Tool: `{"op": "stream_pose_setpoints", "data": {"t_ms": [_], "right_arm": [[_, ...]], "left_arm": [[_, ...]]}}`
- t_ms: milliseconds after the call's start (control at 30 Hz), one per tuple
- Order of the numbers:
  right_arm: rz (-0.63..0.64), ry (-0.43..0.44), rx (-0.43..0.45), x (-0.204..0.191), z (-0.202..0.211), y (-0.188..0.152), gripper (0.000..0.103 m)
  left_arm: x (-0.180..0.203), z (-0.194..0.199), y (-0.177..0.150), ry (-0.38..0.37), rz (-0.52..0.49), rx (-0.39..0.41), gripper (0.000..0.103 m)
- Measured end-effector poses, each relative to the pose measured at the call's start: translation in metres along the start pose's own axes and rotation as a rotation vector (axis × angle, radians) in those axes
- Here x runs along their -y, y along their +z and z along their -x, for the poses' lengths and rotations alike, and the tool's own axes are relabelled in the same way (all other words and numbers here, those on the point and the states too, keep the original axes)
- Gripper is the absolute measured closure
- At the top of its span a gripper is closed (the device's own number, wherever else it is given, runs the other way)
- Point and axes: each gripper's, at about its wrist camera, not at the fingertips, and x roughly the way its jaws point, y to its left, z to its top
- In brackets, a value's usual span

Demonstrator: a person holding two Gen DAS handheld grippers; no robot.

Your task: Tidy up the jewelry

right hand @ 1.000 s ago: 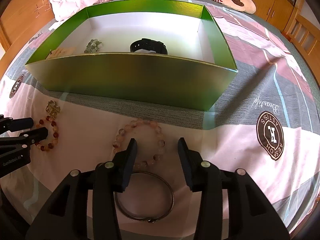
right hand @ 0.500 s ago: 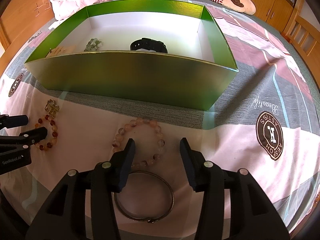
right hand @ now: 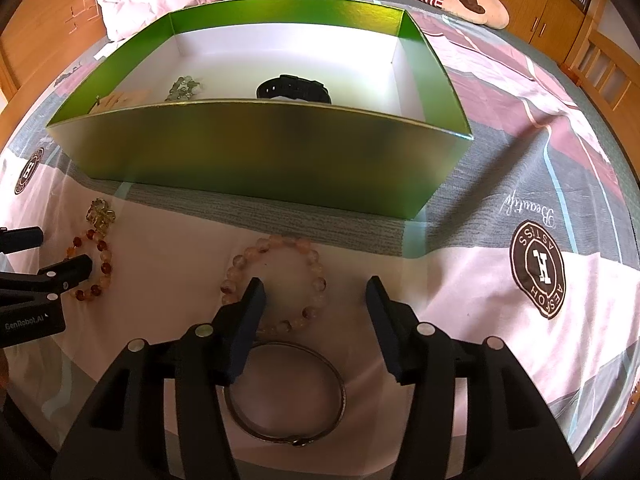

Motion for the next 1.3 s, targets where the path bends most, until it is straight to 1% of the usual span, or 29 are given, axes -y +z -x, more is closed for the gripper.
{"op": "stream_pose_setpoints", "data": {"t_ms": [100, 167, 200, 233, 267, 333, 367, 433, 467, 500, 533, 700, 767, 800, 833, 867, 900, 933, 967, 1000, 1067, 1100, 1167, 1233, 1267, 1300], "right_arm": [[0.001, 0.0, 0.0, 0.0, 0.0, 0.0, 0.048], [0.001, 0.0, 0.0, 0.0, 0.0, 0.0, 0.048], [0.001, 0.0, 0.0, -0.001, 0.0, 0.0, 0.048], [0.001, 0.0, 0.001, 0.0, 0.0, 0.0, 0.048], [0.001, 0.0, 0.0, -0.001, 0.0, 0.0, 0.048], [0.001, 0.0, 0.001, -0.001, 0.0, 0.0, 0.048], [0.001, 0.0, 0.001, -0.001, 0.001, 0.0, 0.048], [0.005, -0.002, 0.001, -0.001, 0.001, 0.0, 0.048], [0.007, -0.002, 0.002, -0.001, 0.001, -0.001, 0.048], [0.01, -0.002, 0.002, -0.001, 0.001, 0.0, 0.048], [0.011, -0.002, 0.002, -0.002, 0.001, -0.001, 0.048], [0.01, -0.002, 0.001, -0.002, -0.001, 0.0, 0.048], [0.01, -0.002, 0.001, 0.0, -0.002, 0.001, 0.048], [0.011, -0.005, 0.002, -0.002, -0.002, 0.0, 0.047], [0.012, -0.014, 0.002, -0.001, -0.002, -0.001, 0.044], [0.01, -0.021, 0.001, -0.001, -0.003, -0.001, 0.039], [0.005, -0.025, 0.001, -0.002, -0.003, -0.002, 0.034], [-0.01, -0.026, -0.003, 0.001, -0.004, -0.001, 0.031], [-0.025, -0.022, -0.006, 0.003, -0.005, -0.001, 0.026], [-0.037, -0.017, -0.009, 0.006, -0.006, -0.002, 0.022], [-0.067, -0.005, -0.016, 0.012, -0.009, -0.001, 0.017], [-0.071, -0.003, -0.015, 0.013, -0.009, -0.001, 0.015], [-0.065, -0.014, -0.009, 0.012, -0.01, -0.002, 0.013], [-0.058, -0.017, -0.007, 0.01, -0.011, -0.002, 0.009], [-0.057, -0.009, -0.011, 0.01, -0.013, -0.001, 0.004], [-0.064, -0.006, -0.02, 0.011, -0.016, -0.001, 0.001]], "left_arm": [[0.0, 0.0, 0.0, 0.005, -0.002, 0.007, 0.018], [0.0, 0.001, -0.002, -0.003, 0.016, 0.002, 0.019], [0.001, 0.002, -0.004, -0.012, 0.02, -0.004, 0.023], [0.0, 0.002, -0.004, -0.037, 0.024, -0.013, 0.032], [0.0, 0.003, -0.003, -0.066, 0.025, -0.02, 0.038], [0.001, 0.006, -0.003, -0.081, 0.011, -0.017, 0.058], [0.003, 0.007, -0.004, -0.091, 0.006, -0.016, 0.062], [0.005, 0.009, -0.005, -0.097, -0.008, -0.014, 0.076], [0.006, 0.01, -0.005, -0.104, -0.016, -0.014, 0.079], [0.006, 0.011, -0.005, -0.115, -0.02, -0.017, 0.086], [0.007, 0.011, -0.005, -0.12, -0.021, -0.018, 0.087], [0.009, 0.012, -0.006, -0.112, -0.035, -0.016, 0.087], [0.011, 0.012, -0.006, -0.096, -0.048, -0.014, 0.085], [0.012, 0.013, -0.007, -0.088, -0.051, -0.013, 0.083], [0.015, 0.012, -0.007, -0.081, -0.051, -0.012, 0.079], [0.017, 0.013, -0.008, -0.073, -0.05, -0.011, 0.076], [0.021, 0.013, -0.007, -0.061, -0.048, -0.009, 0.065], [0.021, 0.013, -0.007, -0.039, -0.043, -0.008, 0.043], [0.019, 0.011, -0.006, -0.01, -0.033, -0.009, 0.032], [0.018, 0.009, -0.005, -0.002, -0.02, -0.013, 0.023], [0.012, 0.005, -0.003, -0.033, 0.024, -0.035, 0.02], [0.009, 0.004, -0.003, -0.037, 0.048, -0.043, 0.016], [0.007, 0.003, -0.003, -0.044, 0.067, -0.053, 0.013], [0.009, 0.003, -0.004, -0.034, 0.07, -0.05, 0.01], [0.01, 0.003, -0.004, -0.028, 0.066, -0.047, 0.009], [0.012, 0.003, -0.004, -0.017, 0.063, -0.041, 0.006]]}}
